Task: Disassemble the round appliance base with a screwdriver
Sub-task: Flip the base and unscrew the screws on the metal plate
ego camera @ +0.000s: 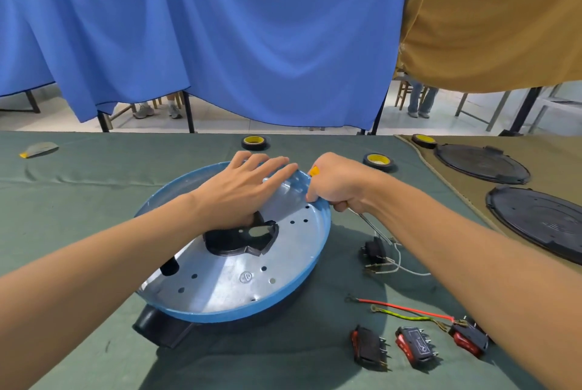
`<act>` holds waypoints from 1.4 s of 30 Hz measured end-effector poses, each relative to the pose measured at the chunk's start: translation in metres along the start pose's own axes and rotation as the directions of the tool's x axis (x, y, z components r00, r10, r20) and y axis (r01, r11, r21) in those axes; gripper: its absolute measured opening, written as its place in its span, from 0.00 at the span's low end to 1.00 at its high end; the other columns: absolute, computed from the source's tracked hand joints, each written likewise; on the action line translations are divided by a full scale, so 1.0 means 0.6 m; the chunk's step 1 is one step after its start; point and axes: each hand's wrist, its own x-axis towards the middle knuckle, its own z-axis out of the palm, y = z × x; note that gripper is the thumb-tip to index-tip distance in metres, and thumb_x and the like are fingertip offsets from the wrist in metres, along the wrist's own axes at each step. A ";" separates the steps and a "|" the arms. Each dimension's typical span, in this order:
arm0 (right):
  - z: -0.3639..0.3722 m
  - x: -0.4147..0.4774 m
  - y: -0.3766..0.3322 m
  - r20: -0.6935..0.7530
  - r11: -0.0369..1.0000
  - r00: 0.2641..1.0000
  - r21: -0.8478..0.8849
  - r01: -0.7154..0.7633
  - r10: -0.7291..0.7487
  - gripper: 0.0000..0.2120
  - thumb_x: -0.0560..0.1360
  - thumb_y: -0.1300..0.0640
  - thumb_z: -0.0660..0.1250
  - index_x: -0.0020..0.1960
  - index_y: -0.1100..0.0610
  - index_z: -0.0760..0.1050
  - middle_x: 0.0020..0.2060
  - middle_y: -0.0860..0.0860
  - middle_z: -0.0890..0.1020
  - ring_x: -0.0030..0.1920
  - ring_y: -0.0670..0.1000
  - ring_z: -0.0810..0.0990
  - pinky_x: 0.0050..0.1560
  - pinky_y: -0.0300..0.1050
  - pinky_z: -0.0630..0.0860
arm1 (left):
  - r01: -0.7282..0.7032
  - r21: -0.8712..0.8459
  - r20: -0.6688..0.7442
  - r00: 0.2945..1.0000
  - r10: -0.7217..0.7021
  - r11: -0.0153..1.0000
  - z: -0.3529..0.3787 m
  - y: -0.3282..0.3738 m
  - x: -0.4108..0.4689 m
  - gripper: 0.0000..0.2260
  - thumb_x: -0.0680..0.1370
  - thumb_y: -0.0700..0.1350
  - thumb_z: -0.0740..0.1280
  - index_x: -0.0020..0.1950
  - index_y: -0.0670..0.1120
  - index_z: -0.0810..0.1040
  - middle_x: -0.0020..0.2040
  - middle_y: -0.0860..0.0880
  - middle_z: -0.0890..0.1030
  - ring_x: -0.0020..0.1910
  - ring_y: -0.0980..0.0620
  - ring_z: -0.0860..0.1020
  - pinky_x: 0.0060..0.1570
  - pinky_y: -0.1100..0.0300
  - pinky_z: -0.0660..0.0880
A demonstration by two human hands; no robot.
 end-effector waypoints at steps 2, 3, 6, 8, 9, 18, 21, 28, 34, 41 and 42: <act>-0.004 -0.001 -0.015 -0.031 0.999 0.999 -0.019 0.031 -0.032 0.16 0.71 0.70 0.62 0.33 0.56 0.60 0.28 0.52 0.60 0.26 0.50 0.55 0.25 0.38 0.53 | 0.058 -0.046 -0.034 0.998 -0.059 0.997 -0.003 -0.005 -0.006 0.34 0.70 0.39 0.70 0.75 0.40 0.63 0.73 0.42 0.68 0.68 0.40 0.69 0.63 0.45 0.66; -0.005 0.000 -0.023 -0.045 0.999 0.998 -0.024 0.047 -0.048 0.16 0.72 0.70 0.61 0.33 0.56 0.59 0.28 0.51 0.60 0.26 0.50 0.55 0.25 0.38 0.53 | 0.085 -0.051 -0.038 0.995 -0.087 0.995 -0.004 -0.008 -0.008 0.34 0.70 0.39 0.70 0.75 0.40 0.63 0.73 0.42 0.67 0.68 0.40 0.69 0.63 0.45 0.65; -0.004 0.009 -0.047 -0.082 0.997 0.993 -0.007 0.081 -0.082 0.14 0.73 0.69 0.60 0.33 0.57 0.61 0.28 0.51 0.61 0.26 0.50 0.56 0.23 0.36 0.54 | 0.165 -0.051 -0.031 0.985 -0.167 0.985 -0.007 -0.019 -0.015 0.35 0.71 0.40 0.71 0.76 0.39 0.62 0.74 0.41 0.66 0.69 0.40 0.68 0.63 0.45 0.64; -0.001 0.019 -0.059 -0.100 0.996 0.991 0.009 0.094 -0.093 0.13 0.74 0.67 0.60 0.34 0.57 0.62 0.29 0.52 0.62 0.27 0.51 0.57 0.22 0.35 0.55 | 0.221 -0.057 -0.031 0.974 -0.223 0.974 -0.008 -0.024 -0.019 0.35 0.70 0.39 0.71 0.75 0.39 0.63 0.73 0.41 0.67 0.68 0.40 0.69 0.62 0.45 0.65; 0.001 0.025 -0.063 -0.109 0.995 0.989 0.009 0.099 -0.098 0.13 0.75 0.66 0.61 0.34 0.57 0.62 0.30 0.52 0.63 0.27 0.51 0.58 0.23 0.36 0.56 | 0.246 -0.061 -0.029 0.968 -0.248 0.967 -0.008 -0.026 -0.021 0.35 0.70 0.38 0.71 0.75 0.38 0.63 0.72 0.41 0.68 0.67 0.39 0.69 0.62 0.45 0.65; 0.039 0.058 -0.050 -0.018 0.998 0.998 0.003 0.063 -0.063 0.12 0.77 0.66 0.59 0.36 0.58 0.64 0.30 0.53 0.65 0.27 0.51 0.60 0.24 0.38 0.59 | 0.256 0.013 0.074 0.964 -0.256 0.967 0.016 -0.037 -0.029 0.36 0.73 0.46 0.69 0.77 0.46 0.55 0.74 0.48 0.63 0.69 0.45 0.66 0.65 0.51 0.62; 0.039 0.052 -0.028 0.091 0.999 0.995 0.028 0.028 -0.031 0.12 0.78 0.64 0.61 0.35 0.59 0.65 0.29 0.53 0.65 0.25 0.50 0.59 0.24 0.38 0.58 | 0.201 0.033 0.134 0.970 -0.204 0.979 0.027 -0.034 -0.025 0.36 0.74 0.46 0.68 0.77 0.49 0.53 0.74 0.50 0.61 0.70 0.47 0.65 0.66 0.52 0.62; -0.023 0.025 -0.001 0.076 0.997 0.995 -0.050 0.066 -0.062 0.08 0.73 0.67 0.61 0.45 0.61 0.79 0.34 0.54 0.85 0.20 0.46 0.60 0.22 0.33 0.60 | 0.195 0.012 0.168 0.966 -0.194 0.981 0.031 -0.038 -0.016 0.38 0.75 0.50 0.70 0.78 0.49 0.50 0.74 0.49 0.60 0.70 0.46 0.63 0.69 0.52 0.62; 0.004 0.005 0.021 0.232 0.877 0.969 -0.446 0.181 -0.082 0.05 0.67 0.58 0.76 0.41 0.50 0.82 0.27 0.48 0.74 0.26 0.48 0.68 0.21 0.34 0.65 | 0.185 0.068 0.191 0.962 -0.195 0.980 0.028 -0.033 -0.009 0.39 0.75 0.50 0.70 0.77 0.48 0.50 0.74 0.47 0.61 0.69 0.45 0.64 0.69 0.51 0.61; 0.038 0.013 0.041 0.135 0.833 0.972 -0.502 0.233 -0.190 0.07 0.68 0.58 0.75 0.38 0.56 0.78 0.37 0.53 0.81 0.37 0.53 0.77 0.33 0.41 0.72 | 0.199 0.081 0.207 0.955 -0.212 0.977 0.022 -0.033 -0.006 0.39 0.73 0.50 0.71 0.77 0.49 0.51 0.72 0.48 0.63 0.67 0.46 0.66 0.68 0.52 0.62; 0.030 0.014 0.043 0.114 0.832 0.974 -0.505 0.228 -0.198 0.05 0.68 0.59 0.74 0.37 0.57 0.78 0.36 0.53 0.80 0.36 0.53 0.77 0.31 0.40 0.71 | 0.201 0.080 0.203 0.956 -0.214 0.976 0.020 -0.033 -0.005 0.39 0.73 0.50 0.70 0.77 0.49 0.51 0.72 0.48 0.64 0.66 0.46 0.66 0.67 0.52 0.62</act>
